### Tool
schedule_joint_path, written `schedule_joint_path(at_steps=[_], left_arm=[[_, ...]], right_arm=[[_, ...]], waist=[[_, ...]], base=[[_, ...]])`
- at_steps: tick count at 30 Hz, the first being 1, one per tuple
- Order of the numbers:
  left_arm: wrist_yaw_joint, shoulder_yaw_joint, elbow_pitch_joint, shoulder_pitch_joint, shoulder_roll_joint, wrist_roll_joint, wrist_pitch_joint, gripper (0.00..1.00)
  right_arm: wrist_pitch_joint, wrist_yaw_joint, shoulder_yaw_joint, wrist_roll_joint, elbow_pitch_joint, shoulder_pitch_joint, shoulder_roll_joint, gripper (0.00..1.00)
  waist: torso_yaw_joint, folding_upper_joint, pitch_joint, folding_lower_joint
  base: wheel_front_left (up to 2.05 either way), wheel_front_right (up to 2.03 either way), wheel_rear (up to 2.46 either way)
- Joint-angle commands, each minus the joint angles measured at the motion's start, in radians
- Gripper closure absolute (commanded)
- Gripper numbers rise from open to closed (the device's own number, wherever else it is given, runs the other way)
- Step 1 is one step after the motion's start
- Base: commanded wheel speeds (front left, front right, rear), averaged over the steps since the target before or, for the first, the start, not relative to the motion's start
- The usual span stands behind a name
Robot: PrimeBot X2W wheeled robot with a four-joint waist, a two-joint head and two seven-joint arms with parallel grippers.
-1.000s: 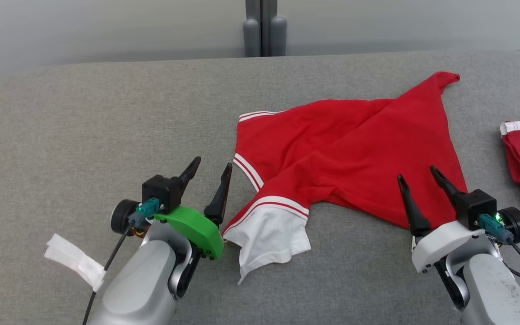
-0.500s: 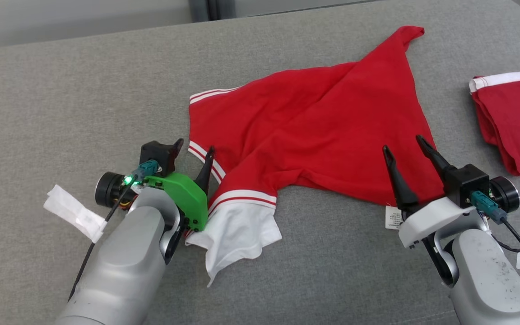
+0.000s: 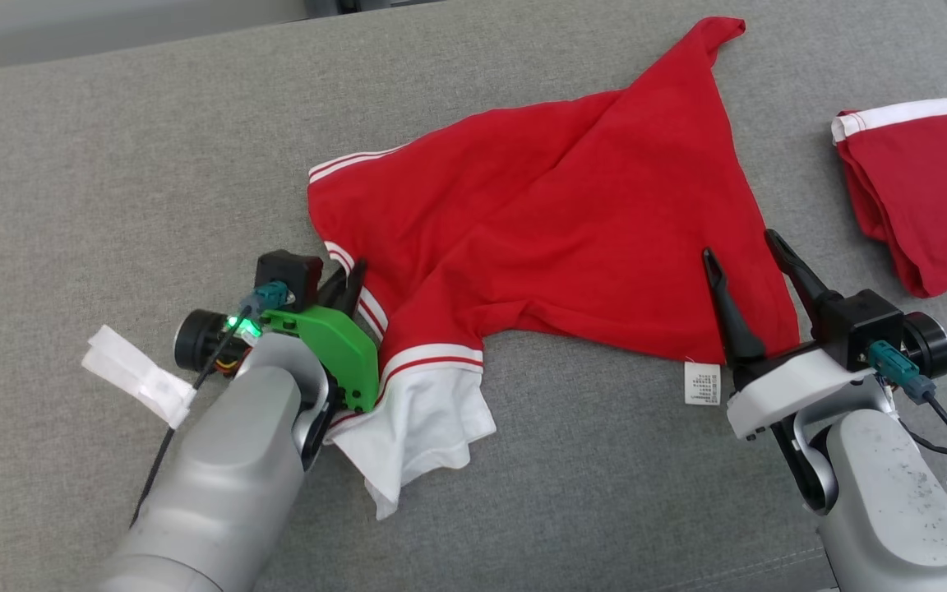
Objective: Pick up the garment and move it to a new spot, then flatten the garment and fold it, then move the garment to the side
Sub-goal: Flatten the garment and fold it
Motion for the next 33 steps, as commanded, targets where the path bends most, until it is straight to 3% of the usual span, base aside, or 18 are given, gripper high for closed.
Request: schedule_joint_path(at_steps=[1,10,17,18,24,33], left_arm=[[-0.001,0.008,-0.009,-0.038,0.021,-0.001,-0.003,1.00],[0.035,0.091,-0.144,-0.152,0.160,0.057,-0.009,1.00],[0.074,0.161,-0.183,-0.161,0.223,0.085,-0.009,1.00],[0.138,0.277,-0.323,-0.066,0.221,0.156,-0.008,0.00],[0.156,0.361,-0.395,0.052,0.192,0.211,-0.008,0.00],[0.117,0.475,-0.574,0.339,0.116,0.301,-0.008,0.00]], right_arm=[[-0.002,-0.002,-0.007,-0.004,-0.006,0.006,0.002,0.00],[-0.002,-0.002,-0.011,-0.005,-0.013,0.002,0.012,0.00],[-0.002,-0.002,0.002,0.001,-0.005,-0.014,0.019,0.00],[-0.002,-0.002,-0.004,-0.004,0.008,-0.009,0.015,0.00],[-0.002,-0.002,-0.009,-0.002,0.018,0.009,0.025,0.00],[-0.002,-0.002,-0.034,-0.002,0.035,0.075,0.045,0.00]], waist=[[0.006,0.0000,-0.002,0.0000],[0.017,0.0000,0.003,0.0000],[0.009,0.0000,0.008,0.0000],[0.023,0.0000,-0.013,0.0000],[0.037,0.0000,-0.053,0.0000],[0.053,0.0000,-0.138,0.0000]], base=[[0.00,0.00,0.00],[0.00,0.00,0.00],[0.00,0.00,0.00],[0.00,0.00,0.00],[0.00,0.00,0.00],[0.00,0.00,0.00]])
